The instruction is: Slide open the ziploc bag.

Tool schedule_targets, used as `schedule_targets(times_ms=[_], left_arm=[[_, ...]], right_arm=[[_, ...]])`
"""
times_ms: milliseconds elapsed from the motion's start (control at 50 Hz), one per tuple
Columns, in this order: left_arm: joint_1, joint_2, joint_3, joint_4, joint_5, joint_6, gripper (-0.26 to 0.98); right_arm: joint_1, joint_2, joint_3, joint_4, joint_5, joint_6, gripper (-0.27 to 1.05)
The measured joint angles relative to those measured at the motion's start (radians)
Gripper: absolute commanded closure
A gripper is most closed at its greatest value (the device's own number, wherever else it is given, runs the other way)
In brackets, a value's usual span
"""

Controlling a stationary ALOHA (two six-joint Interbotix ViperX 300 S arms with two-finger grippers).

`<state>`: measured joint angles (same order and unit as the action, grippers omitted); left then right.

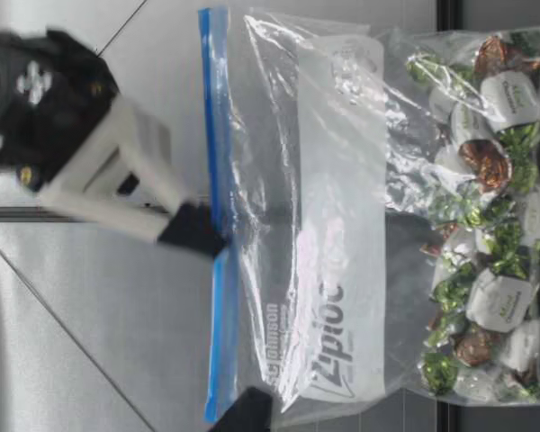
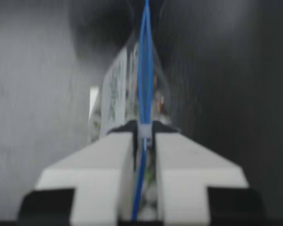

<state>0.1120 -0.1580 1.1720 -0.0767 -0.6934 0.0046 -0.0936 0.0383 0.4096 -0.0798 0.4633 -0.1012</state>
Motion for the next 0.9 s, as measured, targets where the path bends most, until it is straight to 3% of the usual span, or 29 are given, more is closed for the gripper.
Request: schedule_targets(times_ms=[400,900], left_arm=[[0.000,0.000,0.005,0.002,0.000,0.003,0.92],[0.000,0.000,0.011,-0.002,0.000,0.003,0.92]], right_arm=[[-0.003,-0.147,0.156,0.000,0.026,0.009,0.87],[-0.008,-0.255,0.259,0.000,0.043,0.028,0.87]])
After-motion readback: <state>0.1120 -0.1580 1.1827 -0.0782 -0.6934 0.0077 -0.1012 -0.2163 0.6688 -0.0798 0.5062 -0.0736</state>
